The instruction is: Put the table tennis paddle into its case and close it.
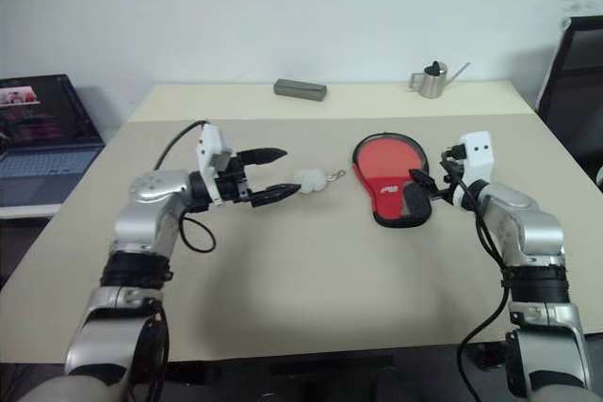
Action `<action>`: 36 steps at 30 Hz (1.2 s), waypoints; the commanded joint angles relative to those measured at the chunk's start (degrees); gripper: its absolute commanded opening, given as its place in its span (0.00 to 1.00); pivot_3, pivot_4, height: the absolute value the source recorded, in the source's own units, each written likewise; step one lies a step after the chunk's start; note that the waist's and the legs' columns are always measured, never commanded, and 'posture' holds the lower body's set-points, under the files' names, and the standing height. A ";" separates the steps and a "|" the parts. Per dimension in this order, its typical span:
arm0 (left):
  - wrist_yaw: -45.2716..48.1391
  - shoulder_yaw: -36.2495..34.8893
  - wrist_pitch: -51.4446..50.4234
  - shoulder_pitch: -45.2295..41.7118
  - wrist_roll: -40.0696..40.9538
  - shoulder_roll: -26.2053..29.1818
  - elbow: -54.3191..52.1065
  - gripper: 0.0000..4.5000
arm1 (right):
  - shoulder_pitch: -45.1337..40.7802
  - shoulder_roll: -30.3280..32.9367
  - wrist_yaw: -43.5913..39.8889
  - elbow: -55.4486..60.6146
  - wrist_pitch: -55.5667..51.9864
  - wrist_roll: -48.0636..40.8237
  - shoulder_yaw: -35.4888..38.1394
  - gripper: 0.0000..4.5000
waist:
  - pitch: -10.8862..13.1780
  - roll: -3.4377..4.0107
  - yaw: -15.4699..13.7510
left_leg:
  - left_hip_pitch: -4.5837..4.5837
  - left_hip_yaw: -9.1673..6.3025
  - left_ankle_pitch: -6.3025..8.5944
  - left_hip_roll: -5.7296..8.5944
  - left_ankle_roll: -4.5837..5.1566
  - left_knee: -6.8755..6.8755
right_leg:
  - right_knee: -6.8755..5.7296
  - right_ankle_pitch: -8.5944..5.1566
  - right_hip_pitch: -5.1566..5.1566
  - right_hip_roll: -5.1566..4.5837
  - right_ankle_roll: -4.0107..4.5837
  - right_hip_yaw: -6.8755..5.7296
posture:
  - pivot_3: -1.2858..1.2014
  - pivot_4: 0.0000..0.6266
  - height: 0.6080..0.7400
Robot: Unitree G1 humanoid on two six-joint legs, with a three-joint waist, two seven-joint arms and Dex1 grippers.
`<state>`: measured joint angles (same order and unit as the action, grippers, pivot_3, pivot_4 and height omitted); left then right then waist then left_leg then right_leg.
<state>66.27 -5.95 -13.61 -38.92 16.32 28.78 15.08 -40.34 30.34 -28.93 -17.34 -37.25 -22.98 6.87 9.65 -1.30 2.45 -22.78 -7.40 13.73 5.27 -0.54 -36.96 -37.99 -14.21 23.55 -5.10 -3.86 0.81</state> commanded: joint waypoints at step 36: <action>-3.01 0.48 -7.37 1.90 7.20 7.51 -11.17 1.00 | -16.12 -9.85 -5.21 -45.76 26.15 21.47 -7.60 0.99 | 0.02 0.03 2.00 | 0.24 0.13 -0.01 -0.06 -0.04 0.03 | -0.04 0.04 -0.08 0.09 0.07 0.18 | 0.52 0.24 1.00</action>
<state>63.15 -5.05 -22.32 -35.70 23.43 35.36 4.69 -55.78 22.08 -32.61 -61.68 -10.10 -2.55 0.48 9.67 -1.27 4.45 -22.53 -7.27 13.72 5.20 -0.58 -36.92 -38.02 -14.16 23.46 -5.01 -3.78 1.01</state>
